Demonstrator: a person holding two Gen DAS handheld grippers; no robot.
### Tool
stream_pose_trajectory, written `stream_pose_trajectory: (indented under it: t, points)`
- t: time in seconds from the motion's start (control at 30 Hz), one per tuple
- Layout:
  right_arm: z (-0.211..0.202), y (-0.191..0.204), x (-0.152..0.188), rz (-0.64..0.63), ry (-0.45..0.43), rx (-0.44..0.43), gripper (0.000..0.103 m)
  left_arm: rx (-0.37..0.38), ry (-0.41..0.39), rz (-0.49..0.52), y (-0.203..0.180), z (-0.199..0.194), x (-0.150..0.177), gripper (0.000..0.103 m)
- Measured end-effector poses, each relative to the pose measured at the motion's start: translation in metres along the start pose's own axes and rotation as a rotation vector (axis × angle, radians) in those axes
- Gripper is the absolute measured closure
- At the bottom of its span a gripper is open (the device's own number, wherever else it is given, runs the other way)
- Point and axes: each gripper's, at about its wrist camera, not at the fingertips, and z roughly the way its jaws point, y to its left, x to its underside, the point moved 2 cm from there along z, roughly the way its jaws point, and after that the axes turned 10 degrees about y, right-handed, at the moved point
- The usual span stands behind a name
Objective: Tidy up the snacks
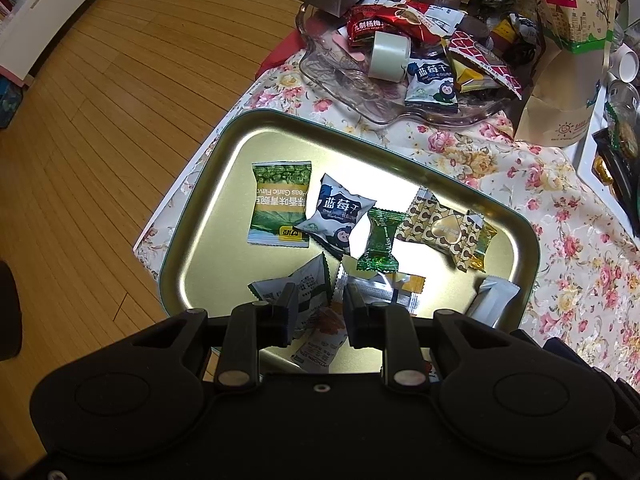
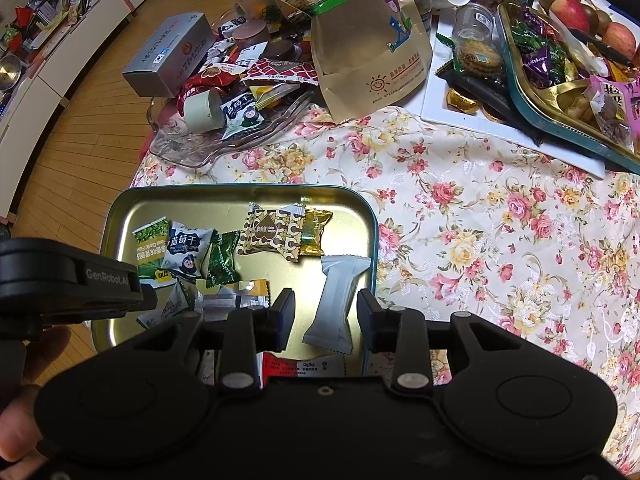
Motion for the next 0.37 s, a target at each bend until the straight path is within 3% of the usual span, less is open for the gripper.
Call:
stream_pose_trajectory:
  t: [0.37]
  points:
    - [0.0015,-0.0006,0.0016,-0.002,0.002,-0.001,0.067,-0.001,-0.011,0.008,-0.0028,-0.0029,0.0008,0.071]
